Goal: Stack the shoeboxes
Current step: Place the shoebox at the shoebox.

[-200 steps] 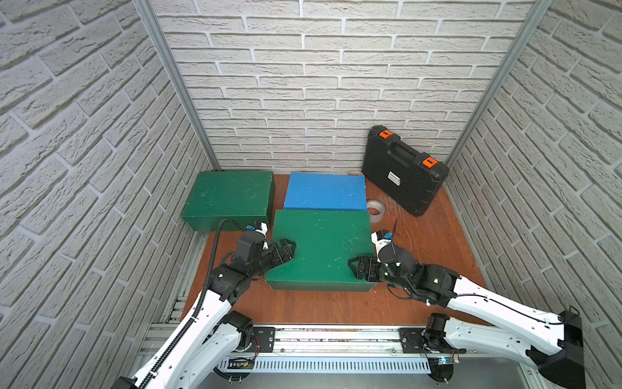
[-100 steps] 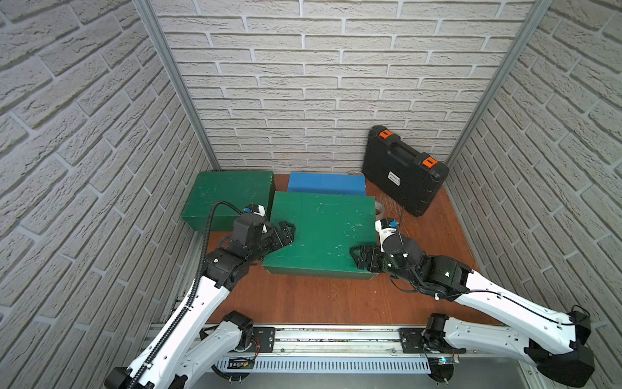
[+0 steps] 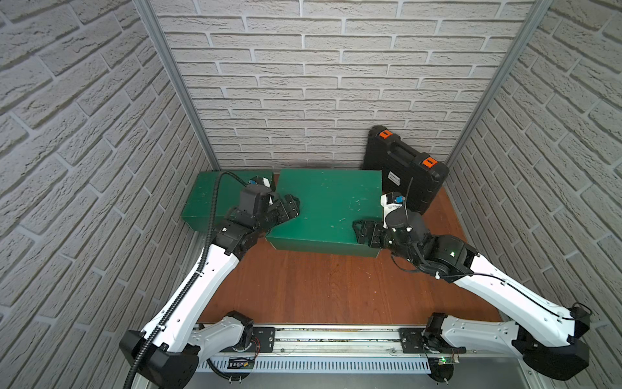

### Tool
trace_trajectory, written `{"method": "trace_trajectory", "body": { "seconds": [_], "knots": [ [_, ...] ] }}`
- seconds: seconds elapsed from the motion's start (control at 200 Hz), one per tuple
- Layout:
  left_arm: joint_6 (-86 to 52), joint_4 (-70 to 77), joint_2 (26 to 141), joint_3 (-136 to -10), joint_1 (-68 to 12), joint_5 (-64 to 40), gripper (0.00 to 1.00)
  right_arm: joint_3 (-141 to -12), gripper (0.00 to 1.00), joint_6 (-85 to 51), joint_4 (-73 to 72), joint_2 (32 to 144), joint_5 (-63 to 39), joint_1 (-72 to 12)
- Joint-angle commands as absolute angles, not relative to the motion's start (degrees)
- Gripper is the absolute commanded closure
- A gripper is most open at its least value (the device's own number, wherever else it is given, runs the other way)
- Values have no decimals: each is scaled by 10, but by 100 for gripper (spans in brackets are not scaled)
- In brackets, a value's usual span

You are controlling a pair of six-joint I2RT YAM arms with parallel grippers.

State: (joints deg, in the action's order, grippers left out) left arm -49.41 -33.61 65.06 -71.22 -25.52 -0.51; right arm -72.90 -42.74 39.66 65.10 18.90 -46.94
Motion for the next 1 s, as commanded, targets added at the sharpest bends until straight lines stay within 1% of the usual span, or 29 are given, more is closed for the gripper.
{"method": "trace_trajectory", "body": {
  "seconds": [0.0,0.07,0.245,0.405,0.525,0.77,0.995],
  "knots": [
    [-504,-238,688,-755,-273,-120,2,-752,5,-372,268,708,21,-452],
    [-504,-227,713,-776,-264,-128,2,-764,5,-370,258,731,-11,-425],
    [-492,-204,792,-836,-244,-155,2,-812,5,-353,251,802,-44,-376],
    [-504,-223,878,-896,-201,-207,2,-860,5,-351,250,873,-88,-334],
    [-515,-202,925,-910,-181,-242,2,-886,5,-349,247,920,-96,-312],
    [-525,-174,986,-922,-159,-260,2,-942,8,-345,267,1018,-147,-268],
    [-521,-177,1029,-938,-153,-269,2,-933,9,-349,262,1049,-148,-235]
  ]
}}
